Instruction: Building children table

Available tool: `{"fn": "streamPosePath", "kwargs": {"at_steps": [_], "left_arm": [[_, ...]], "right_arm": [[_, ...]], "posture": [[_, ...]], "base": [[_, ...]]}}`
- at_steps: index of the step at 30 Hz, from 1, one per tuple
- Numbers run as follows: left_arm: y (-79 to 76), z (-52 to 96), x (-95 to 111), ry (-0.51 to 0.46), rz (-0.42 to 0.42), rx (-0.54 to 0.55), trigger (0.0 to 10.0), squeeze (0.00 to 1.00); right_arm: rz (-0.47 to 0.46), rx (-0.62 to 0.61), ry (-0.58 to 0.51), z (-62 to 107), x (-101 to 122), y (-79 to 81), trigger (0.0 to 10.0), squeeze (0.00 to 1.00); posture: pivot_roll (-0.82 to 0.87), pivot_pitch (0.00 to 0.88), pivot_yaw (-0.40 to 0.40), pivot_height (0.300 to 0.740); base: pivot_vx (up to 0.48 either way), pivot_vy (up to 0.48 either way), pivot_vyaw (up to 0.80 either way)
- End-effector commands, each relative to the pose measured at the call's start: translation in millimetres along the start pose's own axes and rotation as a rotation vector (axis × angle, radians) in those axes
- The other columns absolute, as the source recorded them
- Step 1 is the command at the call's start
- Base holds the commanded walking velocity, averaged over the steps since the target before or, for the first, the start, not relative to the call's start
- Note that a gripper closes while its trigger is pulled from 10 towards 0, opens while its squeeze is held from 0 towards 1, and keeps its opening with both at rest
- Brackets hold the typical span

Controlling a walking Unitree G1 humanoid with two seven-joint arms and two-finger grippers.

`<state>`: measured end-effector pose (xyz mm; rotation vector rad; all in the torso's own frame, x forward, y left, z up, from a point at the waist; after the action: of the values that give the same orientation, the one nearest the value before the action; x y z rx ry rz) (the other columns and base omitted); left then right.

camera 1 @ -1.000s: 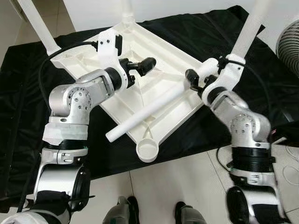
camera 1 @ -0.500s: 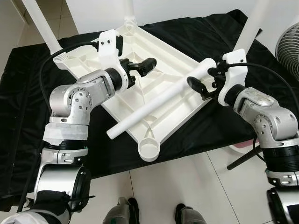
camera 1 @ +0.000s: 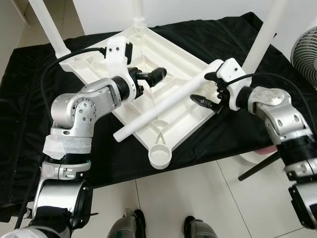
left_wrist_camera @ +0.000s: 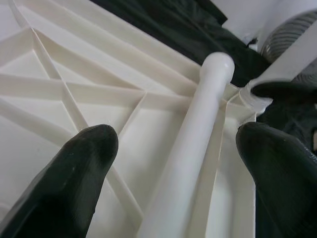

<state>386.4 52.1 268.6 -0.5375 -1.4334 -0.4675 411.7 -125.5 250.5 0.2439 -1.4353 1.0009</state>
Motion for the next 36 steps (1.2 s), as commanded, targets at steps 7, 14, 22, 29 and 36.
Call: {"fn": "streamPosePath", "kwargs": {"at_steps": [7, 14, 22, 29, 36], "left_arm": [[11.9, -4.9, -47, 0.180, -0.119, 0.075, 10.0, 0.00], [14.5, -5.3, -55, 0.212, -0.162, 0.094, 10.0, 0.00], [-0.2, -3.3, -39, 0.152, -0.197, 0.009, 10.0, 0.59], [-24.7, 2.3, -38, 0.137, -0.257, -0.133, 10.0, 1.00], [-36.3, 3.9, -61, 0.209, -0.339, -0.195, 10.0, 0.00]], "right_arm": [[0.009, 0.074, -0.030, -4.9, 2, 2.1, 10.0, 0.00], [0.011, 0.071, -0.033, -2.3, 1, -2.8, 10.0, 0.00], [0.007, 0.060, -0.030, 2.7, -4, -8.9, 10.0, 0.00], [0.008, 0.062, -0.034, 2.5, -6, -10.4, 10.0, 0.00], [0.014, 0.063, -0.036, 1.3, -6, -11.1, 10.0, 0.00]], "posture": [[-0.07, 0.182, 0.053, 0.740], [-0.08, 0.184, 0.060, 0.740], [-0.08, 0.184, 0.060, 0.740], [-0.07, 0.184, 0.064, 0.740], [-0.08, 0.182, 0.065, 0.740]], "base": [[0.000, 0.000, 0.00], [0.000, 0.000, 0.00], [0.000, 0.000, 0.00], [0.000, 0.000, 0.00], [0.000, 0.000, 0.00]]}}
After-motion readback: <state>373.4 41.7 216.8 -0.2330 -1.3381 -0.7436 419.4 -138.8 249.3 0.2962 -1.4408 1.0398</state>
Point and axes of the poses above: a point about 5 cm out from each wrist's last joint towards the gripper, its own z axis pointing back from the gripper into the wrist, its own x axis along the axis of the wrist's last joint, y = z × x, the point moved 6 cm from there along -z, pointing out of the wrist towards the gripper, and after that the axes turned 11 degrees about -z, right-handed, at the moved point
